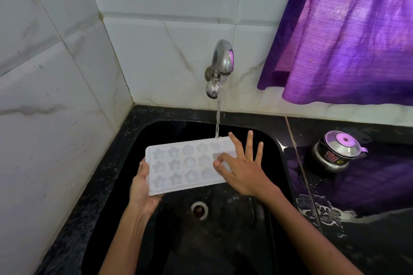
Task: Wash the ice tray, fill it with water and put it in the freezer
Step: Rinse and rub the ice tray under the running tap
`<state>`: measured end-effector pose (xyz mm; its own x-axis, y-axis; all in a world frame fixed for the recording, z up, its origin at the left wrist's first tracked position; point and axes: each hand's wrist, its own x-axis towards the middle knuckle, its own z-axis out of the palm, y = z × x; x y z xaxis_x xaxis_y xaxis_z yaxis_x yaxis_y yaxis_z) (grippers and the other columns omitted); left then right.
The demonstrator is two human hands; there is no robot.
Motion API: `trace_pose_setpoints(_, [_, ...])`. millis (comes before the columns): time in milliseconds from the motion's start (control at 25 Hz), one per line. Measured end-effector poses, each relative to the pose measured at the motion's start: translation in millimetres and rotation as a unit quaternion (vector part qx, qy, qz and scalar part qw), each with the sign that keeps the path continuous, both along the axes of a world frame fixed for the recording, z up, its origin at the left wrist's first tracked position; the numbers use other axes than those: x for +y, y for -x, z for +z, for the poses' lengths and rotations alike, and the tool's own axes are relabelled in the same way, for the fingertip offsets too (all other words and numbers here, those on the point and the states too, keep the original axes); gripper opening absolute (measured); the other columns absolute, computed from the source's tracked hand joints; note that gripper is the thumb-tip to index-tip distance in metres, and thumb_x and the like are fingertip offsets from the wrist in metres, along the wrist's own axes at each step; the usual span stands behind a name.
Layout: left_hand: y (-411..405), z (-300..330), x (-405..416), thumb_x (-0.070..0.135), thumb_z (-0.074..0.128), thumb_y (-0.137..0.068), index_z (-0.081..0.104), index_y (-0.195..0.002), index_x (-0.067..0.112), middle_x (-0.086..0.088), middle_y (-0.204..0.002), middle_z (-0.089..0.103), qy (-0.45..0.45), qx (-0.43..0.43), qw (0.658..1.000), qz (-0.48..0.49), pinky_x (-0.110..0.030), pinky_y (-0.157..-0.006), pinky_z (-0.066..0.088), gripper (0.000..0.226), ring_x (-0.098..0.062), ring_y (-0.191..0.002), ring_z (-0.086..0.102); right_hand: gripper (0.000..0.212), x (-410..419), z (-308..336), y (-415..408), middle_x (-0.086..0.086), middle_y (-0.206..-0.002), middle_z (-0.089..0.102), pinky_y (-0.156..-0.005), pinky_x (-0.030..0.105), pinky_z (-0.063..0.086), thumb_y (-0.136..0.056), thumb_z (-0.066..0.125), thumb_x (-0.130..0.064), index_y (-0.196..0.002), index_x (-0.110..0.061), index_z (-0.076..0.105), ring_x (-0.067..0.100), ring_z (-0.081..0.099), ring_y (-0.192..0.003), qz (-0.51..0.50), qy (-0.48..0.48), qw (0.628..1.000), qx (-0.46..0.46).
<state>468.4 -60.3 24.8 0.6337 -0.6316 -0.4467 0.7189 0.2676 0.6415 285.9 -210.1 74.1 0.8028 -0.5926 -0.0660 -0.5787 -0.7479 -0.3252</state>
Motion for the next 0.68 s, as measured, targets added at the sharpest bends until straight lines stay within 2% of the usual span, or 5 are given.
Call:
trace_pose_setpoints(120, [-1.7, 1.8, 1.9, 0.039, 0.027, -0.102, 0.060, -0.111, 0.026, -0.004, -0.100, 0.075, 0.008, 0.011, 1.000, -0.004, -0.043, -0.058, 0.059, 0.037, -0.026, -0.086, 0.072, 0.063, -2.5, -1.2, 13.3, -0.005, -0.159, -0.015, -0.094, 0.040, -0.042, -0.086, 0.005, -0.071, -0.124, -0.045, 0.049, 0.023, -0.054, -0.123, -0.017, -0.020, 0.999, -0.044])
trace_pose_setpoints(240, [-1.1, 3.0, 1.8, 0.039, 0.028, -0.102, 0.060, -0.111, 0.027, -0.005, -0.101, 0.074, 0.003, 0.012, 1.000, -0.006, -0.044, -0.058, 0.059, 0.035, -0.026, -0.086, 0.072, 0.069, 3.1, -6.1, 24.2, -0.006, -0.159, -0.017, -0.093, 0.038, -0.044, -0.081, -0.002, -0.077, -0.127, -0.051, 0.044, 0.023, -0.052, -0.127, -0.002, 0.014, 0.999, -0.047])
trace_pose_setpoints(360, [0.6, 3.2, 1.0, 0.040, 0.029, -0.102, 0.059, -0.113, 0.027, -0.005, -0.104, 0.074, 0.004, 0.012, 1.000, -0.006, -0.048, -0.062, 0.060, 0.035, -0.028, -0.091, 0.071, 0.064, 9.4, -6.9, 29.6, -0.006, -0.159, -0.018, -0.095, 0.039, -0.043, -0.084, 0.002, -0.073, -0.124, -0.052, 0.047, 0.024, -0.050, -0.129, 0.012, 0.033, 0.999, -0.034])
trace_pose_setpoints(480, [1.7, 3.5, 1.7, 0.041, 0.029, -0.101, 0.059, -0.114, 0.028, -0.006, -0.106, 0.073, -0.002, 0.020, 1.000, -0.006, -0.052, -0.069, 0.059, 0.035, -0.030, -0.095, 0.069, 0.067, 13.9, -10.9, 32.2, -0.005, -0.158, -0.020, -0.096, 0.041, -0.043, -0.083, -0.001, -0.073, -0.121, -0.049, 0.049, 0.025, -0.050, -0.129, 0.017, 0.052, 0.998, -0.024])
trace_pose_setpoints(680, [7.2, 1.9, 1.9, 0.043, 0.028, -0.101, 0.060, -0.108, 0.026, -0.005, -0.096, 0.075, -0.003, 0.039, 0.999, -0.014, -0.048, -0.065, 0.060, 0.037, -0.028, -0.088, 0.072, 0.071, 11.7, -12.1, 26.9, -0.005, -0.156, -0.023, -0.097, 0.046, -0.042, -0.081, -0.003, -0.075, -0.124, -0.049, 0.048, 0.026, -0.050, -0.129, 0.021, 0.079, 0.997, 0.003])
